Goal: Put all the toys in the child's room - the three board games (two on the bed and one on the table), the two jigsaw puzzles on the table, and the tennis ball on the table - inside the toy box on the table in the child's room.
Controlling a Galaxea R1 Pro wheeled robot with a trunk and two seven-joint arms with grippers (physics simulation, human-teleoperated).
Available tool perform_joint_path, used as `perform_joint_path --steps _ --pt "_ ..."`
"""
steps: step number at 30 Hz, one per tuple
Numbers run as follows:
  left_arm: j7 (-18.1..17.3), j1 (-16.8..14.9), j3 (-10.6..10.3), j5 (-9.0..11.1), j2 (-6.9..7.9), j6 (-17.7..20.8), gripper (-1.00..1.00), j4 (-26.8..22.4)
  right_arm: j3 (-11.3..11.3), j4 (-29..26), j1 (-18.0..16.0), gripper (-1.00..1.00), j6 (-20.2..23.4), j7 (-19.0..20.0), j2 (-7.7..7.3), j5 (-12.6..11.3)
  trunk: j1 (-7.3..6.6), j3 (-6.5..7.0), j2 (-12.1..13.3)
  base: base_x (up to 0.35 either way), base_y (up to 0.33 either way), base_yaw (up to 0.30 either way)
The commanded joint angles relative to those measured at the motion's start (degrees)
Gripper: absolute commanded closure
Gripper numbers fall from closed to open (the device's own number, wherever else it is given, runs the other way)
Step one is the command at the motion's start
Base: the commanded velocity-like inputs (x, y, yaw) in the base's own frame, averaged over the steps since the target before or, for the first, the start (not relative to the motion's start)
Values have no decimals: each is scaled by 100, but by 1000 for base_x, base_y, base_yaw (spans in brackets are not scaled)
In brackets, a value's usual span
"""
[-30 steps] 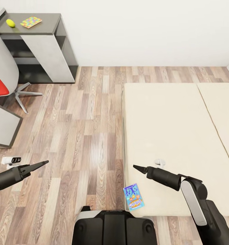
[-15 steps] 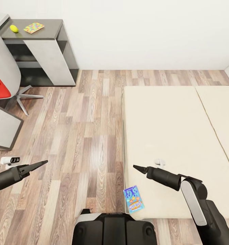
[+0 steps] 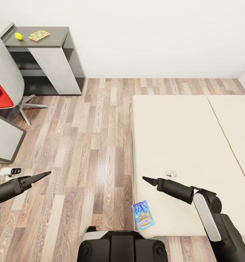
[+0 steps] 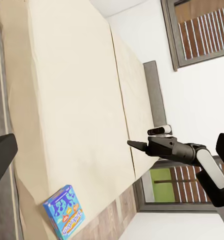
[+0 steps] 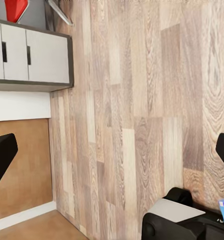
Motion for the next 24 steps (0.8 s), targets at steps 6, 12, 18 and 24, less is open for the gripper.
perform_joint_path --steps 6,12,18,24 --pt "-26 -2 19 -9 6 61 -100 -1 -9 -4 -3 -100 30 37 0 17 4 50 -8 0 0 0" --pt "-26 -2 27 -9 7 61 -100 -1 -11 -7 -3 -100 30 45 0 17 4 106 -8 0 0 0" --pt "-26 -2 32 -11 7 61 -100 -1 -15 -5 -3 -100 30 46 0 17 4 162 -8 0 0 0" --pt "-26 -2 33 -13 7 61 -100 -1 -11 -4 -3 -100 30 46 0 17 4 217 -8 0 0 0"
